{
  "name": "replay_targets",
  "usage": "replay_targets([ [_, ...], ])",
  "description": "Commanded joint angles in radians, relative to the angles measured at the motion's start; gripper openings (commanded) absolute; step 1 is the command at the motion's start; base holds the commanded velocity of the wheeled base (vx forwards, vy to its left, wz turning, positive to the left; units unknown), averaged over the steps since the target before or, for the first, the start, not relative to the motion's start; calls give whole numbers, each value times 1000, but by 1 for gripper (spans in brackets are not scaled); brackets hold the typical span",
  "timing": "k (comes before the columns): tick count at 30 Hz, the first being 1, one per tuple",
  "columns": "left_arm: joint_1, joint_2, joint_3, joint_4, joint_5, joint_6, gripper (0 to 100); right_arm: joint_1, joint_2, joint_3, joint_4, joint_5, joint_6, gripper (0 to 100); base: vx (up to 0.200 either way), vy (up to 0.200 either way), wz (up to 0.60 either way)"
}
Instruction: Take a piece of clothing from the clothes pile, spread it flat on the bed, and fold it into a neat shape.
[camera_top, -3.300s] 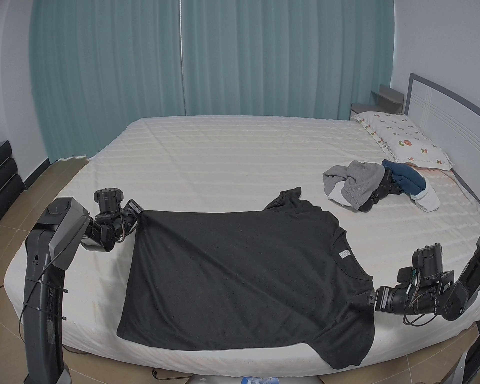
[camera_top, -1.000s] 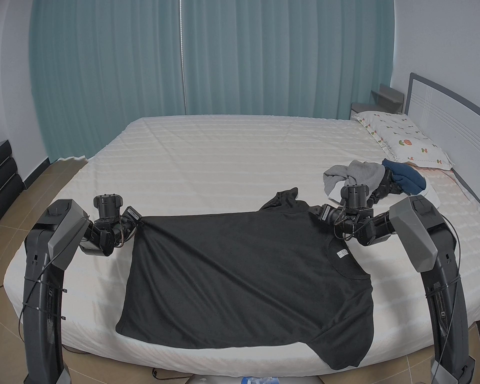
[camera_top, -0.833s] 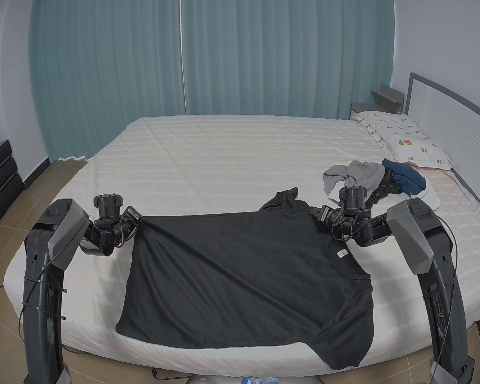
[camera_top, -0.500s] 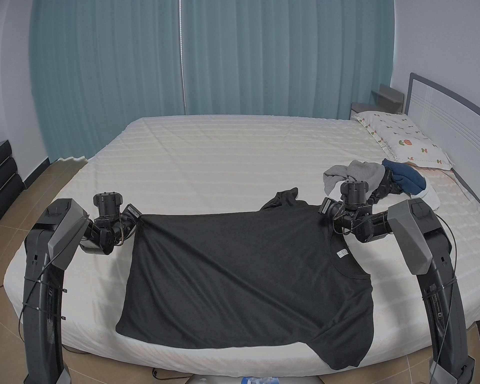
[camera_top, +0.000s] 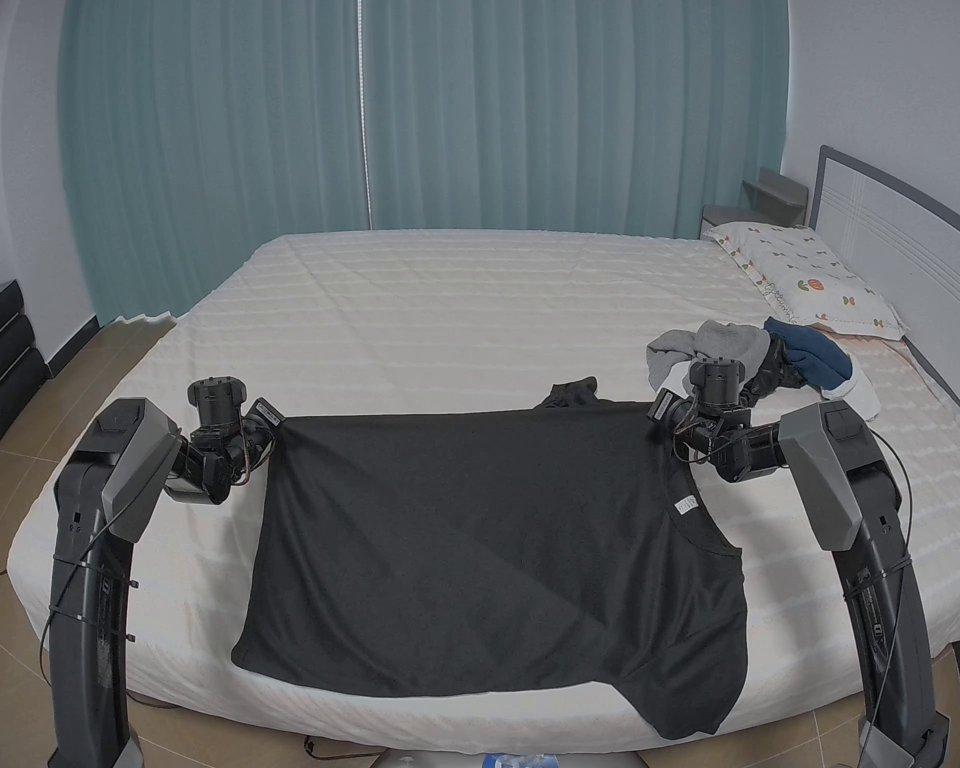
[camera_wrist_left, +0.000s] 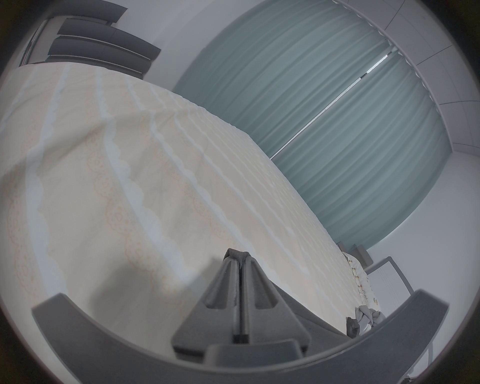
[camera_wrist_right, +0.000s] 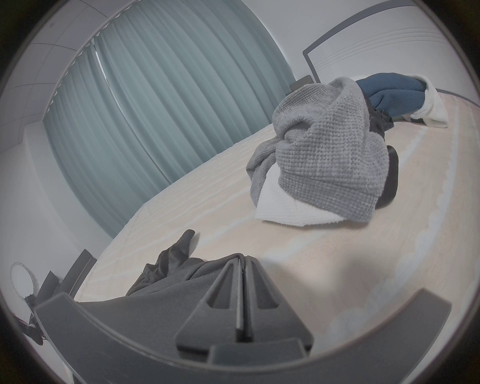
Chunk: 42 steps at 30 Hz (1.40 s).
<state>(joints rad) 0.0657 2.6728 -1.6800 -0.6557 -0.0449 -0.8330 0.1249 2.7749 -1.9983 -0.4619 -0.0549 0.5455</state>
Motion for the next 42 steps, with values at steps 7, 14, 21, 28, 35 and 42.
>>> replay_targets([
  [7,-3,9,-10,-7,-1,-2,0,-25,-5,-2,-44,-3,1,0,0,0,0],
  [14,-12,19,-7,-54,2,-3,0,-22,8,-2,-61,-3,-1,0,0,0,0],
  [21,-12,29,-14,-56,2,0,0,-4,25,-2,-66,-2,-3,0,0,0,0],
  [28,-12,21,-7,-50,2,0,0,-5,22,-2,-60,-2,-6,0,0,0,0],
  [35,-14,18,16,-56,-7,-3,100,4,20,-2,-61,-3,-9,100,0,0,0],
  [42,-6,-53,94,-73,3,-26,100,-5,-80,104,-69,-16,-3,100,0,0,0],
])
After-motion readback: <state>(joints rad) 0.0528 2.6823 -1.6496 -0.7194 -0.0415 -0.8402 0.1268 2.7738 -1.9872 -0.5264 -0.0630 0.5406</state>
